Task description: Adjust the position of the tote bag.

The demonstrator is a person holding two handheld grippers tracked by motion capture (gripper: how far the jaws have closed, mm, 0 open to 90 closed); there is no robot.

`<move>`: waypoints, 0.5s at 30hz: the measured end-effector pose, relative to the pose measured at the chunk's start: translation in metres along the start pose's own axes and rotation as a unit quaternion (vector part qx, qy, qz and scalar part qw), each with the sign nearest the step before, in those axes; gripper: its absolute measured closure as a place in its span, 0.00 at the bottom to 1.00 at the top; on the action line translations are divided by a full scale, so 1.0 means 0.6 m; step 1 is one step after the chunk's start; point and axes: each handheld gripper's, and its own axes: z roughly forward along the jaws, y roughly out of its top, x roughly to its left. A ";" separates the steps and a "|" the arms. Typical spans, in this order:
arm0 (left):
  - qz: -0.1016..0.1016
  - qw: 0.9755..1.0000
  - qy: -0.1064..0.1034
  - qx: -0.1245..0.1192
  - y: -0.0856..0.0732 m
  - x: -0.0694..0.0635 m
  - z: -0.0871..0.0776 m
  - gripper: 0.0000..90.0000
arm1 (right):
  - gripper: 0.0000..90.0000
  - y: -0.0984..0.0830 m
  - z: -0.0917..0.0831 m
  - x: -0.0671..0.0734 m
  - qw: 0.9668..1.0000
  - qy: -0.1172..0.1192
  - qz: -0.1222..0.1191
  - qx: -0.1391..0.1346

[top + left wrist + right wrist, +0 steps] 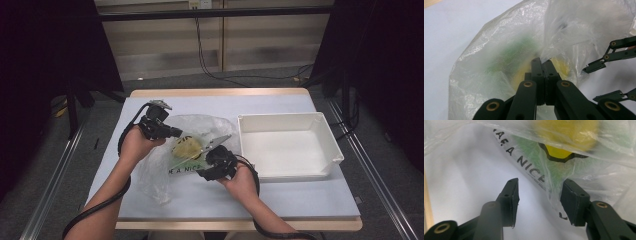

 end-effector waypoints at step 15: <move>-0.017 1.000 -0.005 -0.012 0.004 -0.006 0.003 1.00 | 0.44 0.007 -0.016 0.004 1.000 0.005 -0.006 -0.012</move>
